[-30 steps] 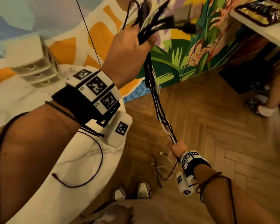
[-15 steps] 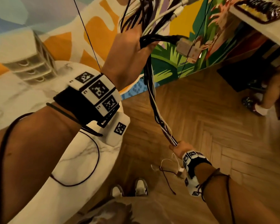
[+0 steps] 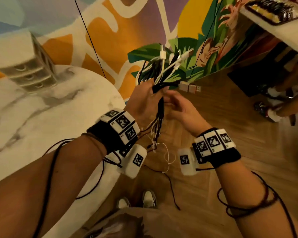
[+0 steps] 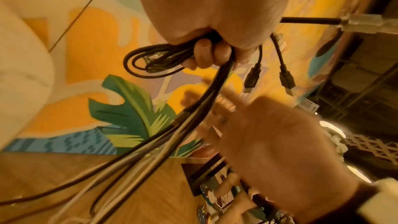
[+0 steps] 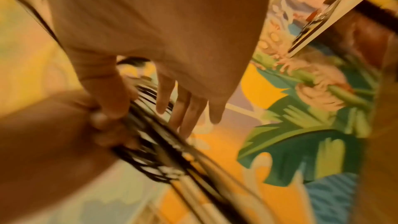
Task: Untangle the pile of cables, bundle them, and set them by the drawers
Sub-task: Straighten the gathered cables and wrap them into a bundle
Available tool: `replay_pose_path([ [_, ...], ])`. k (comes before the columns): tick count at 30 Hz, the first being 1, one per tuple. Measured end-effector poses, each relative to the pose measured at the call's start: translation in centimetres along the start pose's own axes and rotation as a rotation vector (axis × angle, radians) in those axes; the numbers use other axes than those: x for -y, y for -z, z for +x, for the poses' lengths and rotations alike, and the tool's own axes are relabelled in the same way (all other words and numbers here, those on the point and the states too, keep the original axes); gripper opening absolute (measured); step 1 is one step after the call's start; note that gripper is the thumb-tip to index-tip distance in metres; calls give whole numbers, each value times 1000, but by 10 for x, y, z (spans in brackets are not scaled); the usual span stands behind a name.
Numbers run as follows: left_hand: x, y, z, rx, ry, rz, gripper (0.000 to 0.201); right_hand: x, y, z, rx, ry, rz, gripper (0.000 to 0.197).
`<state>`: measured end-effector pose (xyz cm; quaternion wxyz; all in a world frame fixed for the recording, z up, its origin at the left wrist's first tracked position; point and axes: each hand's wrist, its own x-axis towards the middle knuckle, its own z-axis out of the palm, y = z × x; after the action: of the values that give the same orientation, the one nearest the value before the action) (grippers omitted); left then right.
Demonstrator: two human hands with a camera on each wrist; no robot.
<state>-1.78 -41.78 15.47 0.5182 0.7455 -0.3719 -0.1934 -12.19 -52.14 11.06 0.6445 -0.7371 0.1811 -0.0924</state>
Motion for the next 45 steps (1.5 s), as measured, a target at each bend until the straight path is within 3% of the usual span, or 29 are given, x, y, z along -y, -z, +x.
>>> replay_pose_path([
  [2, 10, 0, 2, 53, 57, -4, 9, 20, -12, 8, 48, -4, -29, 35],
  [5, 18, 5, 6, 116, 99, 43, 21, 21, -25, 22, 17, -19, -205, 19],
  [7, 22, 15, 8, 80, 89, 118, 20, 7, -26, 27, -81, 3, -300, 5],
  [11, 24, 41, 14, -81, 89, 211, 37, -34, -4, 24, -358, -108, -348, 44],
  [15, 16, 55, 20, -175, 29, 134, 40, -90, 17, 12, -431, -233, -549, 40],
  [17, 10, 56, 21, -159, -27, 87, 30, -119, 24, 4, -405, -353, -624, 39],
  [19, 6, 52, 20, -136, -33, 99, 37, -144, 29, -5, -311, -539, -708, 30],
  [23, 3, 28, 11, -91, 113, -65, 51, -178, 29, -17, -19, -835, -759, 28],
  [25, 2, 13, 3, -39, 183, -209, 46, -170, 26, -15, 136, -778, -802, 33],
  [27, 3, -3, -5, 47, 248, -299, 32, -143, 25, -9, 163, -548, -662, 45],
  [30, 12, -22, -17, 154, 287, -241, 13, -78, 17, -3, 153, -272, 103, 48],
  [32, 22, -31, -23, 166, 288, -217, 6, -49, 12, -4, 238, -200, 568, 58],
  [33, 28, -33, -25, 160, 289, -209, 11, -39, 8, -4, 275, -197, 669, 70],
  [35, 36, -38, -31, 192, 282, -192, 25, -25, -3, -3, 323, -187, 661, 75],
  [40, 39, -43, -46, 222, 320, -85, 42, -10, -24, 7, 235, -245, 244, 34],
  [43, 38, -34, -47, 137, 489, -21, 55, -4, -36, 13, 192, -272, 183, 37],
  [45, 39, -29, -49, 129, 489, -34, 53, -2, -45, 12, 144, -229, 249, 40],
])
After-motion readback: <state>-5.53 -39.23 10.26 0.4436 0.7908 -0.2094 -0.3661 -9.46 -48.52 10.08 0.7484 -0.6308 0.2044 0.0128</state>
